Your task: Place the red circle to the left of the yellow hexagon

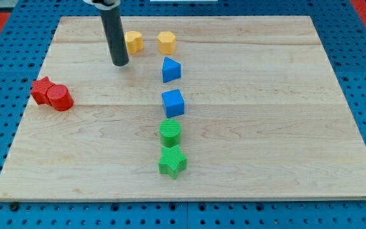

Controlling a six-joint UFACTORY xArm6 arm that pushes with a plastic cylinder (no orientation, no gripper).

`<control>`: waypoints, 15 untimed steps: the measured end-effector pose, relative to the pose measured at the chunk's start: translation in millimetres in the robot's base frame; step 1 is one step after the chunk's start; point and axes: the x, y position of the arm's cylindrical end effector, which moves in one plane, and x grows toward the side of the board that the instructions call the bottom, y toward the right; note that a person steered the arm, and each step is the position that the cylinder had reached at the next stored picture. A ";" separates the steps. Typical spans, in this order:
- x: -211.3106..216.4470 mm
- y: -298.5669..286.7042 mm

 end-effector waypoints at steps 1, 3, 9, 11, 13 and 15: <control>-9.4 -8.6; 10.7 -12.1; 108.4 -44.9; 135.4 -95.5; 54.7 -84.7; 50.1 -61.4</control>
